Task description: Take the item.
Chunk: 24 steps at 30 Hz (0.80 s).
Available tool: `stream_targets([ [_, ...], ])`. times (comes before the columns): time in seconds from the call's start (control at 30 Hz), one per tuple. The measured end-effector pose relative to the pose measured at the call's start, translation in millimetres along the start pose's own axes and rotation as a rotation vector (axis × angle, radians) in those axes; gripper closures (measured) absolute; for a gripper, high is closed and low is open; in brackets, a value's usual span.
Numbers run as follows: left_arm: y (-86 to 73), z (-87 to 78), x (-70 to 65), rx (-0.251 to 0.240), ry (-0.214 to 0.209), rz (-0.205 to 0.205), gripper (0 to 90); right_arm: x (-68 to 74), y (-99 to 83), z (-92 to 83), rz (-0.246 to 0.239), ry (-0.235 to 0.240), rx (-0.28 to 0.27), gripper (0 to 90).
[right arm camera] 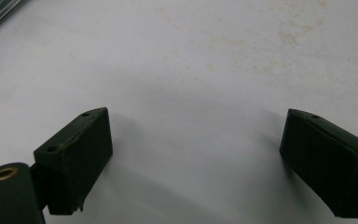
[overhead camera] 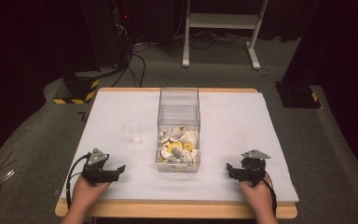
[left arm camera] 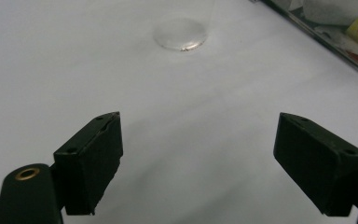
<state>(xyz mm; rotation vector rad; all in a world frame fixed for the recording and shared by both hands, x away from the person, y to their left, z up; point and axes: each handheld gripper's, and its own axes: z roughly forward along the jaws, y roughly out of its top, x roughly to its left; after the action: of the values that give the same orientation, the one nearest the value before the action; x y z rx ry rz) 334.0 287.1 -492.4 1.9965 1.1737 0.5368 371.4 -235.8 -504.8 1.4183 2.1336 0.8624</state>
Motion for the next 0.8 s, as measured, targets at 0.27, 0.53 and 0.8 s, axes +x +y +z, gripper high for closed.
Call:
stream_targets([
  [0.27, 9.1, 1.0, -1.3, -0.023, -0.017, 0.025, 16.5, 0.0, 0.0, -0.1, 0.000, -0.001, 0.001, 8.8],
  [0.53, 16.3, -6.0, -14.4, -0.050, -0.035, 0.032, 16.5, 0.0, -0.1, -0.1, 0.000, -0.001, 0.001, 8.8],
  [0.8, 20.8, -7.3, -28.4, -0.057, -0.047, 0.048, 16.6, 0.3, -0.2, 0.1, -0.002, -0.002, -0.001, 8.8],
])
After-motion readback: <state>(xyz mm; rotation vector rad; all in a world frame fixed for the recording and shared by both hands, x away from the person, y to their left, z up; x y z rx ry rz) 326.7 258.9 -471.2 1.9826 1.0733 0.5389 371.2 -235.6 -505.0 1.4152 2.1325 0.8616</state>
